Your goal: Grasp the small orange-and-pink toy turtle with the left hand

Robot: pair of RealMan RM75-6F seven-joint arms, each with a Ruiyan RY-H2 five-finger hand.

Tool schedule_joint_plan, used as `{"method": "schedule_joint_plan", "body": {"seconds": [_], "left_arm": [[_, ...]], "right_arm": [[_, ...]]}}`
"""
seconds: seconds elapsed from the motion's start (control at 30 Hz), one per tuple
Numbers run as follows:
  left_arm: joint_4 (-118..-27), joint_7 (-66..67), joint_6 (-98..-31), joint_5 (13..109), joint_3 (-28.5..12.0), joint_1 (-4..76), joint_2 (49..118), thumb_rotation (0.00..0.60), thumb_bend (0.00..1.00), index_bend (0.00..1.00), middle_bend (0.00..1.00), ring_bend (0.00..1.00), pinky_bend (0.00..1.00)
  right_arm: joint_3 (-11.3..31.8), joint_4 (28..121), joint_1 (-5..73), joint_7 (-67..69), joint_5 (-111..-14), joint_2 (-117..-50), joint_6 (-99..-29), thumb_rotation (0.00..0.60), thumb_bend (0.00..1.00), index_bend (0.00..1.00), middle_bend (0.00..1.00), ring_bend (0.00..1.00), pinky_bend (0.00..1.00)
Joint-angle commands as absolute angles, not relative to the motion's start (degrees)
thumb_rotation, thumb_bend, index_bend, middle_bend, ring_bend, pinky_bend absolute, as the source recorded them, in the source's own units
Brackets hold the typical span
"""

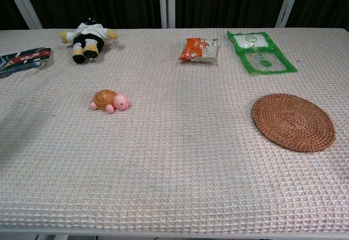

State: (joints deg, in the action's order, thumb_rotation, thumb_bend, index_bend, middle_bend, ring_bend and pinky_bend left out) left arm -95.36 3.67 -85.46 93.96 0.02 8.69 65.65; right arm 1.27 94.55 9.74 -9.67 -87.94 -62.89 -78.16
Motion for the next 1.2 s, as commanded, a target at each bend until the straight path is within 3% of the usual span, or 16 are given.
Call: {"method": "schedule_joint_plan", "body": {"seconds": [0.03,0.33,0.7,1.2], "left_arm": [[-95.48,3.74,-85.32,93.93,0.15,8.68,65.7,0.6,0.21,0.14,0.07,0.0,0.0],[-95.76,3.44,-83.32,94.61,0.78,9.65,66.28,0.6,0.22,0.14,0.07,0.0,0.0],[-98.25,6.59,-75.3,93.78,-1.48,15.83,68.49,0.6,0.23,0.15,0.09,0.0,0.01],[-95.89,11.7,-60.11,87.19,-6.41,28.31,79.91,0.6,0.24,0.16,0.12,0.0,0.01]], "right_arm": [[1.22,94.65,9.68,-9.55,-88.12,-62.75,-78.31,0.6,0.27,0.0,0.0,0.0,0.0],[1.2,94.75,9.3,-9.02,-88.6,-62.2,-79.22,0.6,0.27,0.0,0.0,0.0,0.0],[1.61,94.7,9.65,-8.37,-88.14,-61.71,-78.75,0.6,0.27,0.0,0.0,0.0,0.0],[0.95,93.59,9.43,-7.33,-88.11,-61.98,-78.09,0.6,0.27,0.0,0.0,0.0,0.0]]}}
